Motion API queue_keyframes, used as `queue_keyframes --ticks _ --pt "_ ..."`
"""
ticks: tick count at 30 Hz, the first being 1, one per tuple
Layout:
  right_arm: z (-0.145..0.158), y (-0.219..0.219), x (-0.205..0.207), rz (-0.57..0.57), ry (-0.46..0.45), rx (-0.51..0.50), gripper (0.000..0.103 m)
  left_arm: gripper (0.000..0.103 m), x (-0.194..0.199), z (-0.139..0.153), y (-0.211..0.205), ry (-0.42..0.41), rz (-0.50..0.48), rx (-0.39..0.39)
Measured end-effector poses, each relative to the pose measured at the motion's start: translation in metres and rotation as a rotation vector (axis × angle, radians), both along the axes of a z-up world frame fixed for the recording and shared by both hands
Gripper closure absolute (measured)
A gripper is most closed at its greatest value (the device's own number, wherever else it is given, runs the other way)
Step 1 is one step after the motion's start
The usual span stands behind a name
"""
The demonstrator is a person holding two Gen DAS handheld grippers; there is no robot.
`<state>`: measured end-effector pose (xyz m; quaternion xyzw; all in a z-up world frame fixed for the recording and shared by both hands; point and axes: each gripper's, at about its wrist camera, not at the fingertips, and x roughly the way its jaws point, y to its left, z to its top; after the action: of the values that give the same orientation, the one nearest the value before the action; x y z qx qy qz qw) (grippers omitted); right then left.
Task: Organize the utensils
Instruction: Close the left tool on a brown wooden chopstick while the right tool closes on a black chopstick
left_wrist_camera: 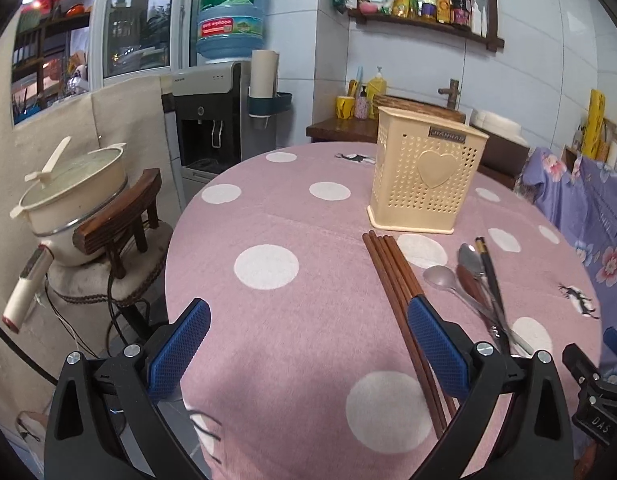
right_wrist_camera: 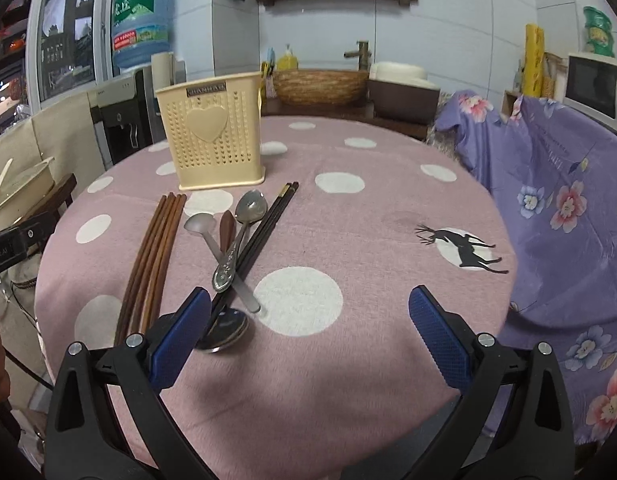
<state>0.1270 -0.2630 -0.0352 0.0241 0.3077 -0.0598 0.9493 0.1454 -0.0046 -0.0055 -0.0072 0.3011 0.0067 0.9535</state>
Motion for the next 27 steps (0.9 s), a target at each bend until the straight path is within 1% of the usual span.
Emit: queue_keyframes --ticks 4,7,13,14,15,16,18,21,22,23,24,25,27 --pt "0.001 -0.001 0.022 -0.002 0.023 -0.02 0.005 0.005 0.017 -0.001 -0.009 0.027 -0.023 0.027" --pt "0.001 -0.003 0.034 -0.001 0.042 -0.017 0.005 0.005 0.028 -0.002 -0.017 0.042 -0.041 0.046" --pt "0.0 -0.009 0.059 0.002 0.09 0.013 0.005 0.005 0.048 -0.006 -0.025 0.09 -0.068 0.03" --pt "0.0 -0.011 0.062 0.001 0.096 0.018 0.005 0.008 0.051 -0.006 -0.026 0.1 -0.073 0.028" --pt "0.0 -0.012 0.066 0.001 0.103 0.025 0.005 0.013 0.054 -0.007 -0.026 0.108 -0.08 0.023" --pt "0.001 -0.014 0.07 0.002 0.109 0.03 0.005 0.015 0.058 -0.007 -0.026 0.12 -0.09 0.013" --pt "0.002 -0.016 0.077 -0.001 0.121 0.026 0.005 0.026 0.065 -0.009 -0.023 0.149 -0.1 -0.015" --pt "0.004 -0.018 0.087 -0.005 0.13 0.024 0.005 0.037 0.078 -0.014 -0.013 0.207 -0.097 -0.092" --pt "0.004 -0.02 0.09 -0.004 0.132 0.029 0.005 0.039 0.082 -0.016 -0.012 0.222 -0.098 -0.114" --pt "0.004 -0.02 0.093 -0.002 0.137 0.036 0.005 0.044 0.086 -0.017 -0.011 0.237 -0.103 -0.132" --pt "0.003 -0.021 0.097 -0.002 0.146 0.044 0.006 0.049 0.089 -0.019 -0.011 0.249 -0.108 -0.135" --pt "0.002 -0.022 0.099 -0.003 0.152 0.05 0.007 0.051 0.091 -0.02 -0.013 0.253 -0.115 -0.126" --pt "0.0 -0.022 0.105 0.004 0.163 0.056 0.01 0.061 0.094 -0.022 -0.021 0.254 -0.133 -0.094"
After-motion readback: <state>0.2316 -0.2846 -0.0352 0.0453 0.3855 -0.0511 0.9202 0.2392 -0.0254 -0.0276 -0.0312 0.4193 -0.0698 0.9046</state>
